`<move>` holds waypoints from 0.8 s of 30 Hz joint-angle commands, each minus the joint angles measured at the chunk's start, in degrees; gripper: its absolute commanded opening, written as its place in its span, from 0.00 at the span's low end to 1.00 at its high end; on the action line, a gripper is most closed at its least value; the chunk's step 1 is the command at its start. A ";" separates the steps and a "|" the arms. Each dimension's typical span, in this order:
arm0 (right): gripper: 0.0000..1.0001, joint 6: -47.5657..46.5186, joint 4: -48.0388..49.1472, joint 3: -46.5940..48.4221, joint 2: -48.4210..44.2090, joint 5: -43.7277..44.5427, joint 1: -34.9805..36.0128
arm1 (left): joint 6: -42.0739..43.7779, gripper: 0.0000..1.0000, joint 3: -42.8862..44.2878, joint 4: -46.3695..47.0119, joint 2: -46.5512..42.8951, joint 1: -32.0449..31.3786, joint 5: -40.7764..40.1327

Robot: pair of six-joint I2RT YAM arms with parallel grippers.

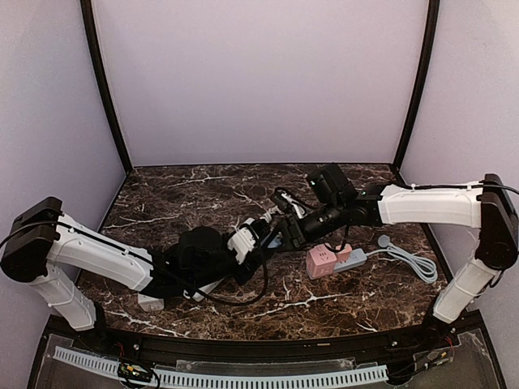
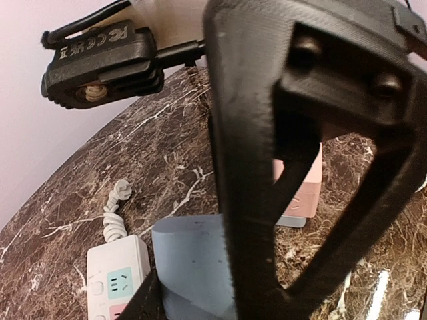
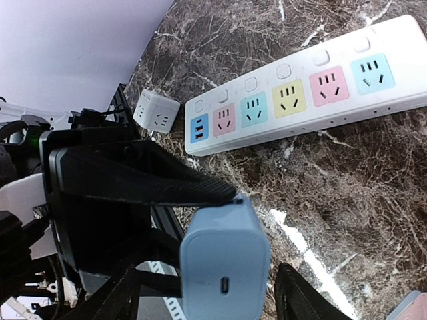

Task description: Insert the plug

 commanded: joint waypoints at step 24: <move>0.44 -1.70 -0.95 4.38 3.49 -0.95 0.24 | 1.45 0.21 0.02 1.62 -1.00 -0.38 3.35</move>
